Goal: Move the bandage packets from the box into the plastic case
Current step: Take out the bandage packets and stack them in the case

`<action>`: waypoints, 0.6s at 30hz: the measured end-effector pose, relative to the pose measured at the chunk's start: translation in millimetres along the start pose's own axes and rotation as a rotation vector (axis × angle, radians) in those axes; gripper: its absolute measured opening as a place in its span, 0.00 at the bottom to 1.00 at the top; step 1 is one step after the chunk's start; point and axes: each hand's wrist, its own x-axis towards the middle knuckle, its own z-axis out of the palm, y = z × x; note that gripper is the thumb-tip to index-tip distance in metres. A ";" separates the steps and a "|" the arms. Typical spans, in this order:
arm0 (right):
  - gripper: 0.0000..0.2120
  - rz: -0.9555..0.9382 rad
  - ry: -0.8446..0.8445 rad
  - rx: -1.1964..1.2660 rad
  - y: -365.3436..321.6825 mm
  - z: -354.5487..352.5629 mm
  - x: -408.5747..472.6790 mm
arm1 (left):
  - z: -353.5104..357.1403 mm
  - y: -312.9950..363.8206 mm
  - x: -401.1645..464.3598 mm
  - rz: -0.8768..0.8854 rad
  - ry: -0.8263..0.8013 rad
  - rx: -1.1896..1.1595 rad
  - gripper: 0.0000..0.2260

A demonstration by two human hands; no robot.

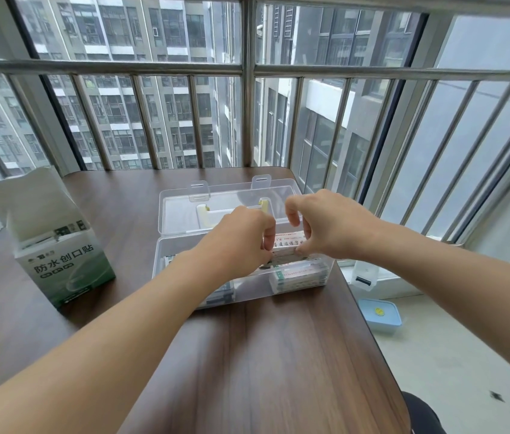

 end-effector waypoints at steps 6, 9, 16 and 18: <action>0.10 -0.011 0.009 -0.011 1.5 -0.1 0.2 | 2.0 -2.8 0.3 -0.013 0.003 -0.040 0.09; 0.09 -0.010 0.008 -0.006 2.5 -0.3 -0.4 | 2.6 -4.3 0.3 -0.025 -0.003 -0.071 0.12; 0.13 -0.050 -0.024 -0.055 -1.3 1.4 2.0 | -0.2 -3.1 -1.3 -0.039 -0.030 -0.088 0.13; 0.13 -0.057 -0.021 -0.077 -2.3 2.0 3.3 | -0.4 -3.2 -2.3 -0.055 -0.036 -0.104 0.12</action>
